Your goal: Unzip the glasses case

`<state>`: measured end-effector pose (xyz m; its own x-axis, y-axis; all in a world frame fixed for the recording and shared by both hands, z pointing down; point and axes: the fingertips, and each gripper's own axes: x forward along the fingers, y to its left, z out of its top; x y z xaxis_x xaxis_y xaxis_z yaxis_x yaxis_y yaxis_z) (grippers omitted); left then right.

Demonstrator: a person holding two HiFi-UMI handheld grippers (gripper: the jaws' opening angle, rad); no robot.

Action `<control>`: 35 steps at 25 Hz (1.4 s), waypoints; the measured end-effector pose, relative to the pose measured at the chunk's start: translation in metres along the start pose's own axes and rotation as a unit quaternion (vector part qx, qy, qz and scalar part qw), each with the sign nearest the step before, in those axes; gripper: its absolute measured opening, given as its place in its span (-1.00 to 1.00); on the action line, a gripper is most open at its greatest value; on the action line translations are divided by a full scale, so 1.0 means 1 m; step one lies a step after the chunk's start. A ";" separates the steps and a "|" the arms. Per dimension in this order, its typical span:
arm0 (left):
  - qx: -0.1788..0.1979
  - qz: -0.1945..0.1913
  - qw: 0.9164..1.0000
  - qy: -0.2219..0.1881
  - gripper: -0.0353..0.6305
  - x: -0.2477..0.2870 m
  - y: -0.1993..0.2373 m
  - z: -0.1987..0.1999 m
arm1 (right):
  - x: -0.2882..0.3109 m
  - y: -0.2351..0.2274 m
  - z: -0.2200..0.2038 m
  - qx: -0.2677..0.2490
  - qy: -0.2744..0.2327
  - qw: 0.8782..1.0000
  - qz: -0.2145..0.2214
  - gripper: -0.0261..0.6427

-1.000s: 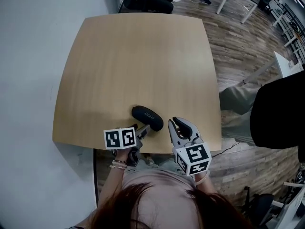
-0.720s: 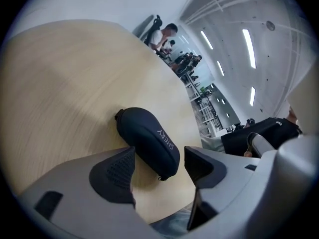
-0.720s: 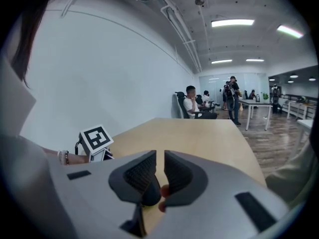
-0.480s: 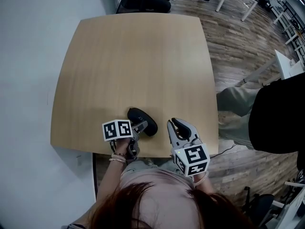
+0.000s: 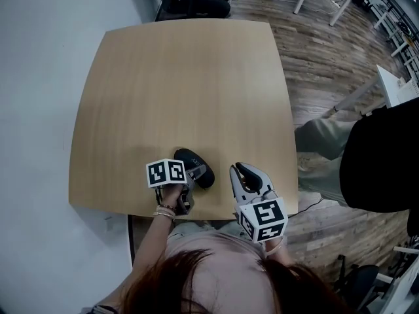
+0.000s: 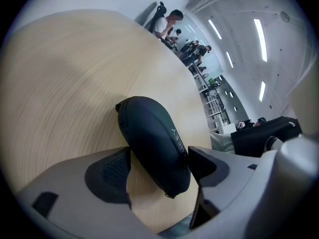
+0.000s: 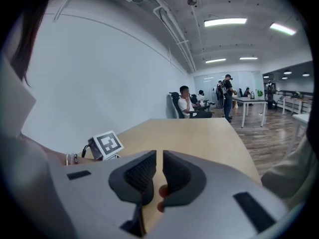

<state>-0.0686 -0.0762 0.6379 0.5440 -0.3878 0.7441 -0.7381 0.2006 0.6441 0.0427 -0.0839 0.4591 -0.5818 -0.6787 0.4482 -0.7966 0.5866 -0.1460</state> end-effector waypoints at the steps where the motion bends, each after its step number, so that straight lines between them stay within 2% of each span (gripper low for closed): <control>1: 0.005 0.003 1.000 0.003 0.14 0.002 -0.002 0.002 | 0.000 -0.001 0.000 0.001 0.000 1.000 0.000 -0.79; 9: 0.046 0.023 0.998 0.034 0.17 0.023 -0.015 0.010 | 0.004 -0.010 -0.002 0.005 0.001 1.000 -0.008 -0.79; 17: 0.054 0.020 0.996 0.073 0.17 0.035 -0.025 0.009 | 0.005 -0.017 -0.003 0.009 0.002 1.000 -0.016 -0.79; 22: 0.065 -0.001 0.994 0.086 0.01 0.036 -0.031 0.003 | 0.008 -0.016 -0.004 0.008 0.004 1.000 -0.019 -0.79; 29: 0.070 -0.029 0.994 0.081 -0.09 0.027 -0.029 -0.003 | 0.009 -0.015 -0.005 0.004 0.004 1.000 -0.022 -0.80; 35: 0.052 -0.059 0.996 0.040 -0.11 0.007 -0.033 0.012 | 0.011 -0.011 -0.006 -0.004 0.006 1.000 -0.021 -0.80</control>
<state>-0.0454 -0.0959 0.6201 0.6560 -0.3304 0.6786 -0.7021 0.0628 0.7093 0.0462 -0.0952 0.4710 -0.5461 -0.6976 0.4639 -0.8190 0.5610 -0.1204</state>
